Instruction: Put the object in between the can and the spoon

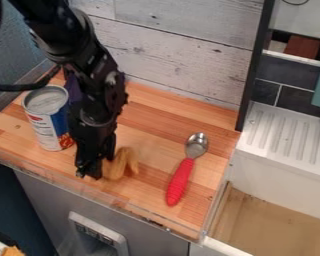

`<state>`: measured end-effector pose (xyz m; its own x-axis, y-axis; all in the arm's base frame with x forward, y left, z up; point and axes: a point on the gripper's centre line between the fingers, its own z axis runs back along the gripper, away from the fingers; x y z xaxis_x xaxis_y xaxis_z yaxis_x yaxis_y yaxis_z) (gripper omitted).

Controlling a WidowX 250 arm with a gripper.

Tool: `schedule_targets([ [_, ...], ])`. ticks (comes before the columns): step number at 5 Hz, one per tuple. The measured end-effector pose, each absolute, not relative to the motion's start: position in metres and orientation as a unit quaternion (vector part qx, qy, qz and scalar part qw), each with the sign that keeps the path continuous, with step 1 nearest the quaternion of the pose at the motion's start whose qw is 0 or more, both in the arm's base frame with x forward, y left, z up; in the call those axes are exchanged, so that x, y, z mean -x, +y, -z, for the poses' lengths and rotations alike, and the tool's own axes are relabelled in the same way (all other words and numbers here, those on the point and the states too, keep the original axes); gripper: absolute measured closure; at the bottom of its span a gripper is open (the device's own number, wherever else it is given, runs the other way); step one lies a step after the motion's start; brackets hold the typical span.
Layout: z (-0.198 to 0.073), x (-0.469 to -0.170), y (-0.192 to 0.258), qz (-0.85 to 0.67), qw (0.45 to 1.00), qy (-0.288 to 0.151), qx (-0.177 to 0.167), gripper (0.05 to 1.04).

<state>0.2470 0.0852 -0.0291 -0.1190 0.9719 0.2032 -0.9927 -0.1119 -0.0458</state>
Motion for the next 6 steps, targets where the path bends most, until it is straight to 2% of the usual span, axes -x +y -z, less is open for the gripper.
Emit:
schedule_targets([
  [1, 0.033, -0.248, 0.084, -0.742, 0.662, -0.083, -0.066, 0.47],
  [2, 0.033, -0.247, 0.083, -0.741, 0.662, -0.079, -0.077, 0.242],
  [3, 0.031, -0.245, 0.082, -0.742, 0.662, -0.071, -0.081, 0.073],
  [4, 0.019, -0.244, 0.082, -0.74, 0.664, -0.084, -0.071, 0.075],
  [6, -0.034, -0.247, 0.081, -0.759, 0.643, -0.099, -0.033, 0.082],
])
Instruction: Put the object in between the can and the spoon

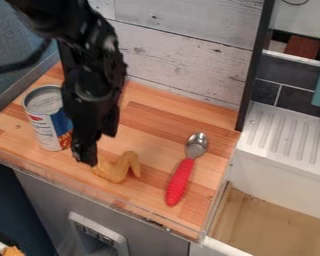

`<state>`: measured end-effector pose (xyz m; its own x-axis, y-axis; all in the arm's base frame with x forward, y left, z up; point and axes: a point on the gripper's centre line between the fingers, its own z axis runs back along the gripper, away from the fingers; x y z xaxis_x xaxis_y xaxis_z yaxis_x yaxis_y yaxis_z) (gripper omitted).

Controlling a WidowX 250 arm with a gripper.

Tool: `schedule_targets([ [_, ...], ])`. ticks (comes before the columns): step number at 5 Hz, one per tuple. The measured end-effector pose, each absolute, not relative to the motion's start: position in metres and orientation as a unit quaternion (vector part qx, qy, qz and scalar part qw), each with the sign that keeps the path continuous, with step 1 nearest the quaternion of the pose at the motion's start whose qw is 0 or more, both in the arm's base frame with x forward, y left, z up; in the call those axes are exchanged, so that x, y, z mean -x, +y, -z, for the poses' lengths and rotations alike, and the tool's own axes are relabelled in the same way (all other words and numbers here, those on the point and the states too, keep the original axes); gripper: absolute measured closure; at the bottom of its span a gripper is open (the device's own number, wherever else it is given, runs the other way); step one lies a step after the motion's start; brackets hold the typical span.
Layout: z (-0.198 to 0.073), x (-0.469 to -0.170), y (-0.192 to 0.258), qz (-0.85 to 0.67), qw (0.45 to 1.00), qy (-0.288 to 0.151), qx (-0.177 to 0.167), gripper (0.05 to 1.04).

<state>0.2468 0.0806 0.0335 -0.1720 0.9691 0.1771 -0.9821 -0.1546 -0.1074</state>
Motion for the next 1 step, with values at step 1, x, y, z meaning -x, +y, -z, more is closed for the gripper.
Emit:
schedule_targets([
  [1, -0.0454, -0.2492, 0.0804, -0.755, 0.646, -0.112, -0.02, 0.082],
])
